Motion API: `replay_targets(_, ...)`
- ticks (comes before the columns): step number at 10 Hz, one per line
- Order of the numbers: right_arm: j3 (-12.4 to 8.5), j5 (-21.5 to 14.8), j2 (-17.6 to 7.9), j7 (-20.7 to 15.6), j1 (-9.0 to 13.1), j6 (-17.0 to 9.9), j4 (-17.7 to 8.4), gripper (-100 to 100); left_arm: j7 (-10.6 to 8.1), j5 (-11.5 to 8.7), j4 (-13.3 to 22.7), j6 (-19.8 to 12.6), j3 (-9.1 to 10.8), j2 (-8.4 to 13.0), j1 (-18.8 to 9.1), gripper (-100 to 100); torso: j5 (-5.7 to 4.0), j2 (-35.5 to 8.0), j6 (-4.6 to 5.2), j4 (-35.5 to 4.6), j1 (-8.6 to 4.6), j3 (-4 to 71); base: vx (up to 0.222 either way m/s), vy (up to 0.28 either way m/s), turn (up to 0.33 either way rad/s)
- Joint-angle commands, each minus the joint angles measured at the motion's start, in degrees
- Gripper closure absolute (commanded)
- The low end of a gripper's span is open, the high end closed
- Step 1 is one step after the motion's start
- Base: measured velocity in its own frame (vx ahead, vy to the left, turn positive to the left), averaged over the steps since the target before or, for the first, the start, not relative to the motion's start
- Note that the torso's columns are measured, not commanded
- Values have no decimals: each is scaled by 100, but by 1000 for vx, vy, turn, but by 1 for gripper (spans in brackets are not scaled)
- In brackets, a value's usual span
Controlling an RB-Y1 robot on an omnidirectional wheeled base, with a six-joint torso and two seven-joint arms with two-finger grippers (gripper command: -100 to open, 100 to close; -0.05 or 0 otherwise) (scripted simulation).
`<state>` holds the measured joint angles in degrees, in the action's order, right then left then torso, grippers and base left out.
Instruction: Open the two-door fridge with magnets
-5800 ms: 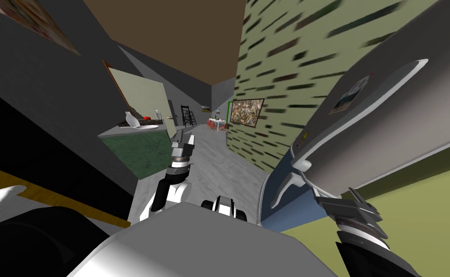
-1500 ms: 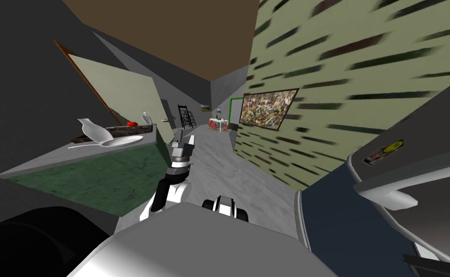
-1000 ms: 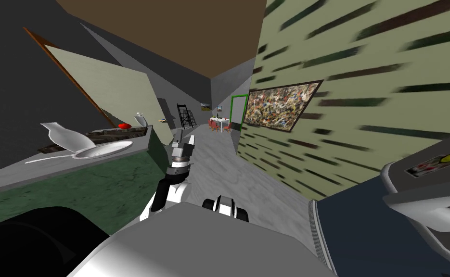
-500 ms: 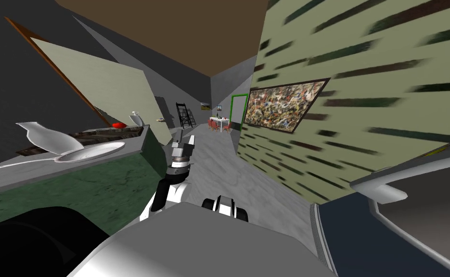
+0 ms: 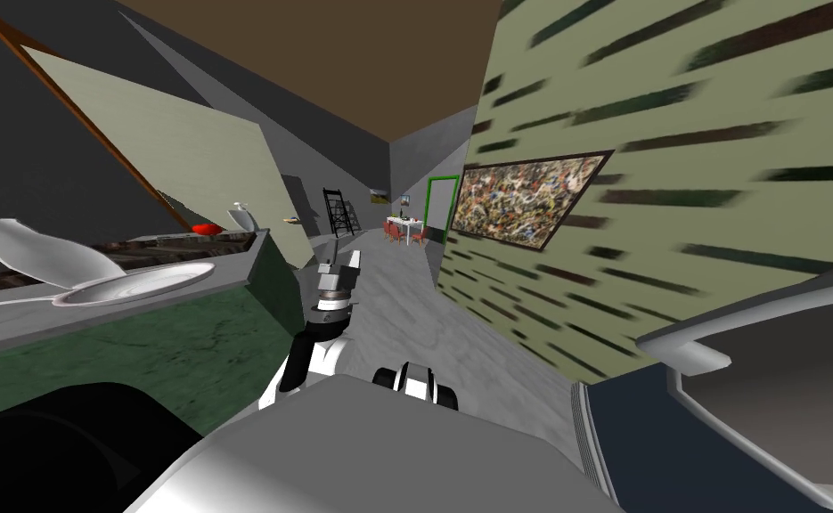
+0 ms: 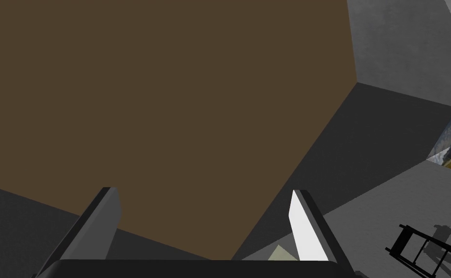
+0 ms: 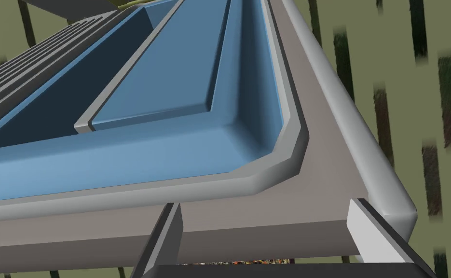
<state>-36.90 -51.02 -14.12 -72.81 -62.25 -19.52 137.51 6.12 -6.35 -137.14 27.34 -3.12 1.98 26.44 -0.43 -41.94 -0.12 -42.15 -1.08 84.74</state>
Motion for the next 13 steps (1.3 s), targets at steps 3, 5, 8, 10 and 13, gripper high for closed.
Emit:
replay_targets(3,-83,503,-106,168,-407,-102,212,-100,0,0,0,0,0,0,0,0,16,30,-11,2,-23,27,76,-18,-14)
replay_targets(5,-112,719,-142,245,-585,-131,317,-100,0,0,0,0,0,0,0,0,26,39,-17,2,-41,40,67,-13,-13)
replay_targets(8,-111,782,-135,208,-772,-172,608,-100,0,0,0,0,0,0,0,0,18,9,-1,-3,0,13,33,13,-28)
replay_targets(10,-106,831,-160,222,-825,-154,651,-100,0,0,0,0,0,0,0,0,34,11,-3,-5,18,18,54,-14,-15)
replay_targets(13,2,688,-139,225,-555,-73,318,100,0,0,1,0,0,0,-1,0,32,-46,10,-17,70,-24,-55,-1,33)
